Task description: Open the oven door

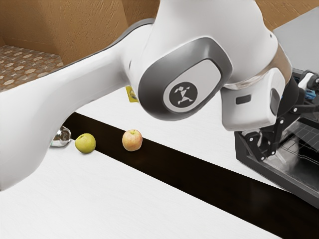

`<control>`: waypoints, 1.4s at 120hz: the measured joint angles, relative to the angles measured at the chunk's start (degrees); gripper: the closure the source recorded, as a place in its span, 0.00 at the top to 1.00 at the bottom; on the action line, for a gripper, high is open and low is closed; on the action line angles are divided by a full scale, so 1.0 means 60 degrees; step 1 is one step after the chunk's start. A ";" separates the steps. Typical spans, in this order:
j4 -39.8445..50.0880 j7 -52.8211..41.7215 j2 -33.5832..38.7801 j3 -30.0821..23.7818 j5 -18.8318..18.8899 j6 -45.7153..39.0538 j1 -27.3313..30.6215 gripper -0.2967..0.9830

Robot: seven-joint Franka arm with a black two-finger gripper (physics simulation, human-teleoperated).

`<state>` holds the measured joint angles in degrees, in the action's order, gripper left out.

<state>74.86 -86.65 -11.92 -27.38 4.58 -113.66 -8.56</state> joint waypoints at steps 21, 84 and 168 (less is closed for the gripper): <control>-0.0708 0.0533 -0.0786 -0.0005 0.0462 -0.0041 -0.0026 0.77; -0.1802 0.1455 -0.1998 -0.0007 0.1145 0.0036 -0.0354 0.77; 0.0885 0.4508 0.4806 0.4153 0.0323 0.1243 0.1193 0.74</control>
<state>80.18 -59.60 16.92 -2.46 6.51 -106.21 -1.40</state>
